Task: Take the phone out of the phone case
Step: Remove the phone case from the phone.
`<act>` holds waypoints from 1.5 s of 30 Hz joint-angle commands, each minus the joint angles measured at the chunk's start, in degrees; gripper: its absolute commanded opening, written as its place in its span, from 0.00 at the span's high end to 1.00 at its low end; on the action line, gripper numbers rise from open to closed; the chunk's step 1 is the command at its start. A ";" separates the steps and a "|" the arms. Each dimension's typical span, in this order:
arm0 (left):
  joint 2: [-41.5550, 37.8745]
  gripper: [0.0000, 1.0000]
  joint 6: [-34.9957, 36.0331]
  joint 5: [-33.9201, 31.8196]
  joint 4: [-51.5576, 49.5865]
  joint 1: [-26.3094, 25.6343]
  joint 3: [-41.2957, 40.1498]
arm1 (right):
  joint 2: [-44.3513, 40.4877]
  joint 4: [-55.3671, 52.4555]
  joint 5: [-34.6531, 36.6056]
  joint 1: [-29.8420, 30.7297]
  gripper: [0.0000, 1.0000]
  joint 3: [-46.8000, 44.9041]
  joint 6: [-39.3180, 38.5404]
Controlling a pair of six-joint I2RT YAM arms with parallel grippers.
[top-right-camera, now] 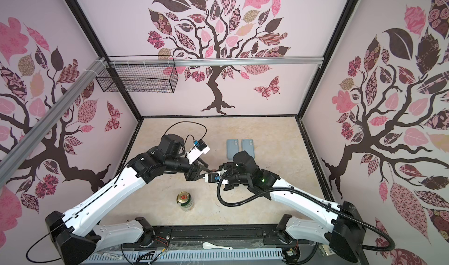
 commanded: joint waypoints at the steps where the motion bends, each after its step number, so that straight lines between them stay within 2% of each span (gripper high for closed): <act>1: 0.65 0.52 1.21 -0.69 -1.45 -0.64 1.47 | -0.53 3.58 -0.93 0.36 1.00 3.27 0.11; 3: 1.11 0.53 1.61 -1.30 -2.06 -0.62 1.61 | -0.72 3.60 -0.78 0.32 1.00 3.18 0.18; 8: 1.52 0.63 2.40 -3.28 -2.89 -0.62 1.65 | -1.23 3.16 -0.50 0.36 1.00 3.09 -0.17; 16: 1.89 0.67 5.21 -7.96 -6.30 -0.68 2.06 | -2.08 4.48 0.38 0.34 1.00 2.66 -0.08; 20: 1.95 0.77 5.74 -8.96 -6.77 -0.66 2.40 | -2.22 4.21 0.16 0.41 1.00 2.92 -0.24; 24: 2.07 1.00 5.40 -9.52 -6.46 -0.63 3.11 | -2.43 3.80 0.03 0.49 1.00 2.89 -0.22; 32: -0.29 1.00 2.06 -12.06 -3.50 0.30 2.82 | -3.83 2.53 -2.36 0.83 1.00 0.75 -0.91; 34: -0.49 1.00 1.00 -13.71 -3.18 1.93 2.68 | -4.68 1.86 -3.40 0.97 1.00 0.24 -1.35; 39: 0.38 1.00 -0.22 -13.12 -3.29 8.05 3.23 | -7.17 0.36 -5.06 1.62 1.00 -1.63 -1.59; 43: 1.98 1.00 1.55 -16.83 -4.67 8.37 4.65 | -9.42 0.24 -3.84 1.65 1.00 -3.04 -0.54; 45: 3.24 1.00 2.31 -17.65 -5.09 8.63 5.52 | -10.12 0.60 -0.74 1.64 1.00 -3.34 2.95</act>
